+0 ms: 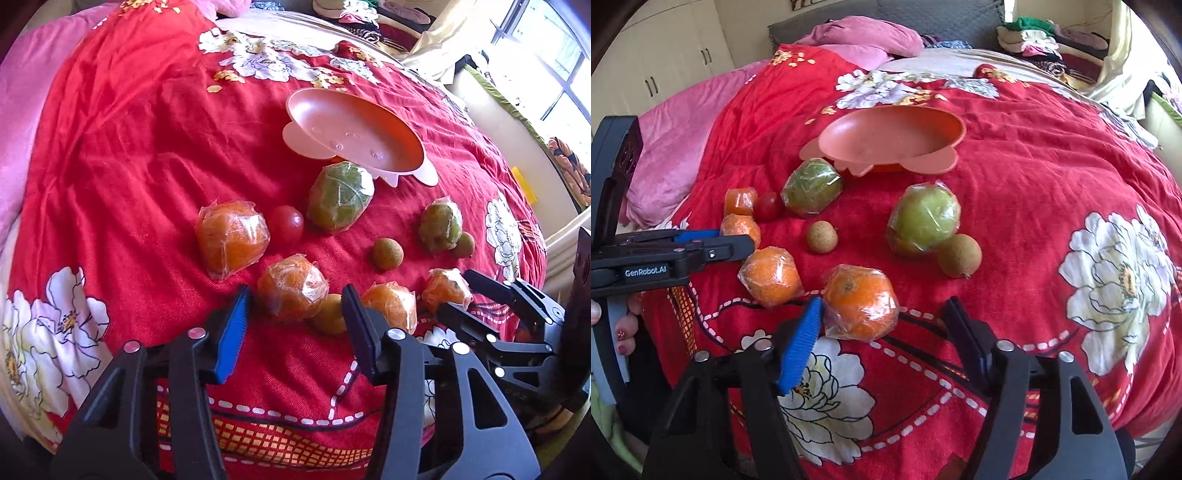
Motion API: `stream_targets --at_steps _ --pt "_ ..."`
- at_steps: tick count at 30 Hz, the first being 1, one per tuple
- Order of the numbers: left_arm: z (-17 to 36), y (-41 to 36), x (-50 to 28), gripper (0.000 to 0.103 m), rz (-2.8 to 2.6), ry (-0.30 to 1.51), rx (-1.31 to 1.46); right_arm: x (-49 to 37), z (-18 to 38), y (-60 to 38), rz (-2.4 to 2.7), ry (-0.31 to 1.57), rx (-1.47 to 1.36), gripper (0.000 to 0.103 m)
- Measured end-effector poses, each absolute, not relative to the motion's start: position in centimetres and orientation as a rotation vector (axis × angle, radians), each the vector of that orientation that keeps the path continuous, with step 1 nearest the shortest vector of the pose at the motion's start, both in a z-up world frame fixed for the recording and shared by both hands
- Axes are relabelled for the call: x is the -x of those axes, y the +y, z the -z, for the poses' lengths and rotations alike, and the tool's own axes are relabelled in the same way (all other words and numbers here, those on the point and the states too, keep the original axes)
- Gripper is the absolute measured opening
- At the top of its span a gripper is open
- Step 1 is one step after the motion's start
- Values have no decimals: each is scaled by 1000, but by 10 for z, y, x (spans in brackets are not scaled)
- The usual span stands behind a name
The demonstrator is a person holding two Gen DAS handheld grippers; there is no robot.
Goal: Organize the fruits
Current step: 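Grasp a wrapped orange with the right gripper while the left gripper grasps another wrapped orange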
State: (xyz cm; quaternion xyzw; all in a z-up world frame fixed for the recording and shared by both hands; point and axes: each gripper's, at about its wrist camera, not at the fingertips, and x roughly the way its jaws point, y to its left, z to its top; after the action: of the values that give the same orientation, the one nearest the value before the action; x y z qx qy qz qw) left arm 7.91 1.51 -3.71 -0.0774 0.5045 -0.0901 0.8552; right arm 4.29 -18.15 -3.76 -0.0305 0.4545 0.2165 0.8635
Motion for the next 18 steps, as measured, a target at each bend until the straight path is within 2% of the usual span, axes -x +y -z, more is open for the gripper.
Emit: stream_targets --at_steps 2,5,9,18 --pt "38 14 -81 41 194 1062 162 -44 42 -178 -479 972 57 52" --pt "40 18 -84 40 210 1071 186 -44 45 -174 -485 968 73 50" --pt "42 24 -91 34 224 1080 219 -46 44 -176 -511 965 39 40" --pt "43 29 -96 30 249 1088 252 -42 39 -182 -521 956 -4 39"
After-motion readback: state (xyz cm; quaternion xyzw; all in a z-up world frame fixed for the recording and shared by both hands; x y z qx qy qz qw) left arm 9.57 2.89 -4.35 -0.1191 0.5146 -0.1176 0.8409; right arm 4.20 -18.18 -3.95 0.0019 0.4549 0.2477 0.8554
